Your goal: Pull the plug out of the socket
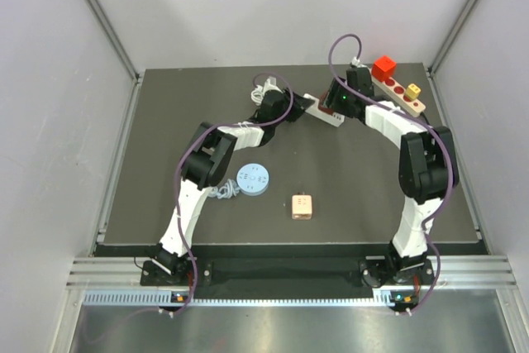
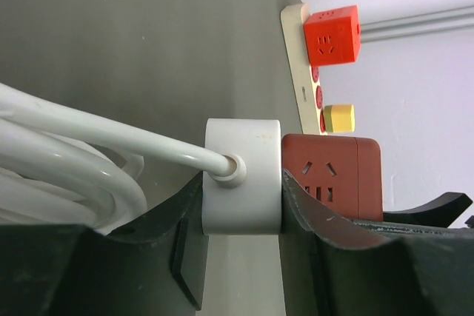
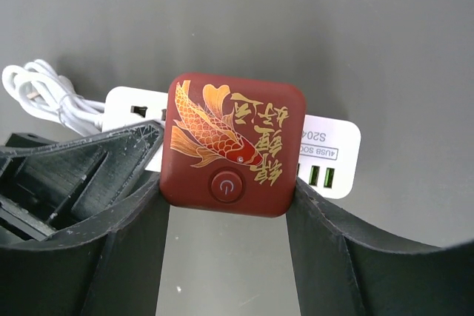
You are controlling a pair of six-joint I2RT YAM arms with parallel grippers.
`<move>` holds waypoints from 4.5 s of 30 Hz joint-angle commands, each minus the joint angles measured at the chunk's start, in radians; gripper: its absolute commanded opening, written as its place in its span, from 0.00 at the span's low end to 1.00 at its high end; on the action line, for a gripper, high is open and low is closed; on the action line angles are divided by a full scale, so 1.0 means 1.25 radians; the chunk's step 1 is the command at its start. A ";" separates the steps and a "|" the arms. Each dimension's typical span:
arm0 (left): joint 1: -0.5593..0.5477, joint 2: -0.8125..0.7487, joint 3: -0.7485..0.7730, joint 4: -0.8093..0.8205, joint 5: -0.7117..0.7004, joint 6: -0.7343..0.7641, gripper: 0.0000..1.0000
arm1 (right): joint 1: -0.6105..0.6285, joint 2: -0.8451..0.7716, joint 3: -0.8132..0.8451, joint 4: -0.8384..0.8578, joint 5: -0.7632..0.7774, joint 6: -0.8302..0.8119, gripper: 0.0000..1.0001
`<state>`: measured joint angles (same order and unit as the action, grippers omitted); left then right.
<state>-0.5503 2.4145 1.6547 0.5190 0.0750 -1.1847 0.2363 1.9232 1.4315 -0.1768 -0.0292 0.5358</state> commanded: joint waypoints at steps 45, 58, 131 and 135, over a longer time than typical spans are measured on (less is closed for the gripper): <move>0.051 0.039 0.004 -0.128 -0.035 0.095 0.00 | -0.083 -0.068 0.129 0.026 -0.119 0.012 0.00; 0.105 0.027 0.100 -0.252 0.137 0.099 0.58 | 0.057 -0.511 -0.481 0.331 0.157 -0.166 0.00; 0.084 -0.836 -0.612 -0.221 0.441 0.149 0.63 | 0.140 -0.632 -0.381 -0.312 0.503 0.044 1.00; 0.057 -0.800 -0.585 -0.209 0.457 0.151 0.63 | -0.023 -0.445 -0.264 -0.218 0.466 -0.077 1.00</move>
<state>-0.4530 1.4006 0.8970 0.1993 0.6220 -1.0142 0.3229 1.2499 1.0023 -0.5655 0.6273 0.6338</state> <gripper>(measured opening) 0.630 0.996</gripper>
